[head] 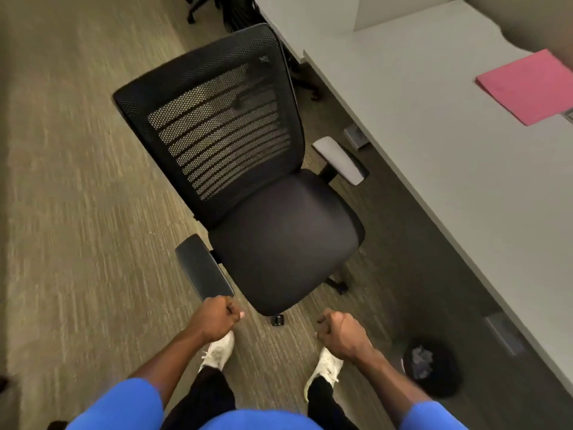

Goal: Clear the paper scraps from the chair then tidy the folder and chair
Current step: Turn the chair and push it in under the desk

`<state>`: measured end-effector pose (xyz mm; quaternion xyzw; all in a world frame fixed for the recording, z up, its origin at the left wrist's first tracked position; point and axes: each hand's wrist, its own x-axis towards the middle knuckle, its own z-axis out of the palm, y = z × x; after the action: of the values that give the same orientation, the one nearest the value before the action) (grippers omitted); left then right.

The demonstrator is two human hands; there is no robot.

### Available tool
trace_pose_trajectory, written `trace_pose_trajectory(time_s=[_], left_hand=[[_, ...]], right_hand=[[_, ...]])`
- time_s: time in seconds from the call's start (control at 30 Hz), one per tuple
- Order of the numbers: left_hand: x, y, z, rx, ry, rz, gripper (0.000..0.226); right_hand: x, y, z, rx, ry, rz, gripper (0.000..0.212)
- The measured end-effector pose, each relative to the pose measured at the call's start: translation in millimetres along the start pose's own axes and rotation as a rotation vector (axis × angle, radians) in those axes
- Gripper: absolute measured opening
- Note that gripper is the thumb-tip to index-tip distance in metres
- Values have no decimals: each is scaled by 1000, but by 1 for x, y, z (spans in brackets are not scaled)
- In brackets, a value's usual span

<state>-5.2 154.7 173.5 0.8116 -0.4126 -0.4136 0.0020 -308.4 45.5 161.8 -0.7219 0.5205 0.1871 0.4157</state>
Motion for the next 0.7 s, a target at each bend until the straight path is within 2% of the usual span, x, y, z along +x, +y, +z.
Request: trace_pose_trajectory(time_s=[0.1,0.3,0.47,0.53,0.7], left_hand=[[16,-36,-42,30,15,41,23],[67,-100,-145,75,89,135,20],[102,-119,-230,9,195,184,25],[112,-116,-258,-40,263,201,38],[121,-87,-314,-246,333,246,108]], right_hand=[[13,-48,17,39,35,24,38],[49,-154,62,83,105,13,53],[73,-235,89,57,173,-35,57],[81,-259,96,33,200,-39,59],[100,-293,111,-52,251,-35,76]])
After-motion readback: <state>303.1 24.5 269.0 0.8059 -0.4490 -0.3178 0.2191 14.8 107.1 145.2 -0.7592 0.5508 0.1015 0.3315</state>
